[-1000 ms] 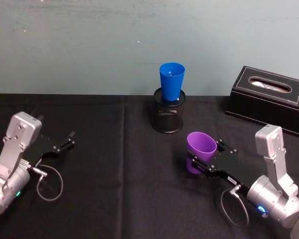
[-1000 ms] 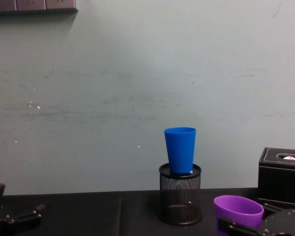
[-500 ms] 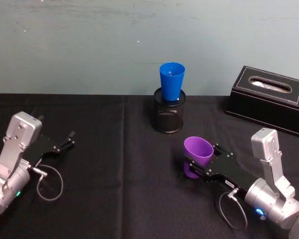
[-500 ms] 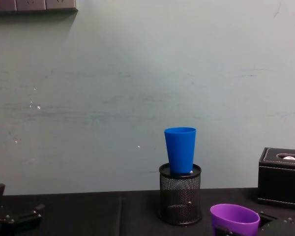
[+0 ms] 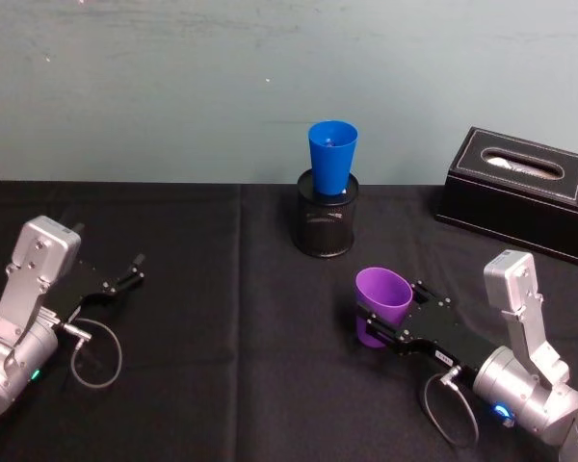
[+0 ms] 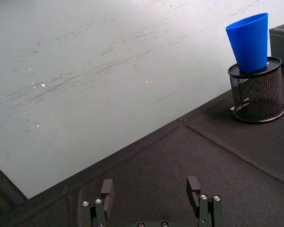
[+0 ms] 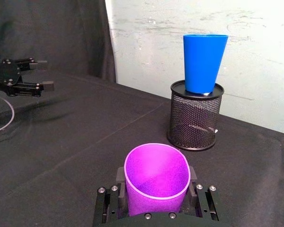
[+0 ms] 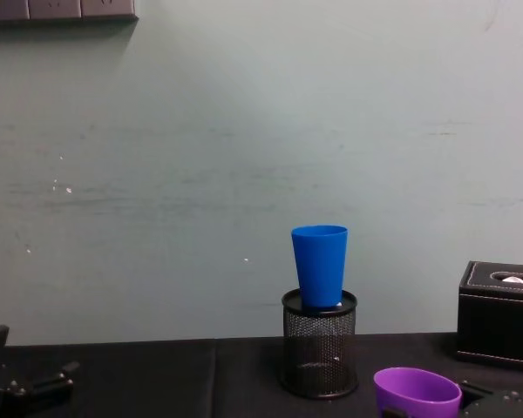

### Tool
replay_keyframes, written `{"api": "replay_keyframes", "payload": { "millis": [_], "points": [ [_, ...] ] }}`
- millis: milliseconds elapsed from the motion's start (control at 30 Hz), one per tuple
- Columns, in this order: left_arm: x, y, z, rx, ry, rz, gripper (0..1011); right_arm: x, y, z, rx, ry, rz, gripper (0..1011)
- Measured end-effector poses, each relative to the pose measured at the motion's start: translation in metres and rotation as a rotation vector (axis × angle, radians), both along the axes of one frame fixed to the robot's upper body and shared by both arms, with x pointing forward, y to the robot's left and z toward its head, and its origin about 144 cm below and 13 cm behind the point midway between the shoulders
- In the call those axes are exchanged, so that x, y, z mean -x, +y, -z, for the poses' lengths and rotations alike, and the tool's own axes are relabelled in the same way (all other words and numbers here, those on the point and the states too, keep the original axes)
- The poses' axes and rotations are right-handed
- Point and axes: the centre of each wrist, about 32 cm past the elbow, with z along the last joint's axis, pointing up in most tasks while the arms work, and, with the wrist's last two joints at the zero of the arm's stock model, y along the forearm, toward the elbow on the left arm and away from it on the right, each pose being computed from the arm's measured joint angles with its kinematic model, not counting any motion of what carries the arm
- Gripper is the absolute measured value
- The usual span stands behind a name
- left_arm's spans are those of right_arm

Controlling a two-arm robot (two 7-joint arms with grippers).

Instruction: Pick up one cup with a gripper and tap it against the other cup.

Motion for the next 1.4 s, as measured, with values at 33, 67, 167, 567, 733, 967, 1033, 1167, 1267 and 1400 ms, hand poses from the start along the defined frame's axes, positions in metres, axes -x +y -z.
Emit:
{"api": "replay_keyframes", "payload": {
  "millis": [33,67,167,567,733,967,1033,1167,1267,1400],
  "points": [
    [0.0000,0.0000,0.0000,0.000,0.000,0.000,1011,0.0000,0.0000,0.0000,0.000,0.000,0.000,729],
    [0.0000,0.0000,0.0000,0.000,0.000,0.000,1011,0.0000,-0.0001,0.0003,0.000,-0.001,0.001,729],
    [0.0000,0.0000,0.0000,0.000,0.000,0.000,1011,0.0000,-0.0001,0.0004,-0.001,-0.001,0.001,729],
    [0.0000,0.0000,0.0000,0.000,0.000,0.000,1012,0.0000,-0.0004,0.0003,-0.002,-0.001,0.002,729],
    [0.0000,0.0000,0.0000,0.000,0.000,0.000,1012,0.0001,-0.0004,0.0003,-0.002,-0.001,0.002,729],
    [0.0000,0.0000,0.0000,0.000,0.000,0.000,1011,0.0002,-0.0003,0.0002,-0.002,-0.001,0.003,729],
    [0.0000,0.0000,0.0000,0.000,0.000,0.000,1011,0.0002,-0.0003,0.0002,-0.002,-0.001,0.003,729],
    [0.0000,0.0000,0.0000,0.000,0.000,0.000,1011,0.0002,-0.0003,0.0001,-0.002,-0.001,0.003,729],
    [0.0000,0.0000,0.0000,0.000,0.000,0.000,1011,0.0002,-0.0003,0.0001,-0.002,-0.001,0.003,729],
    [0.0000,0.0000,0.0000,0.000,0.000,0.000,1011,0.0002,-0.0002,0.0001,-0.002,-0.001,0.003,729]
  ]
}}
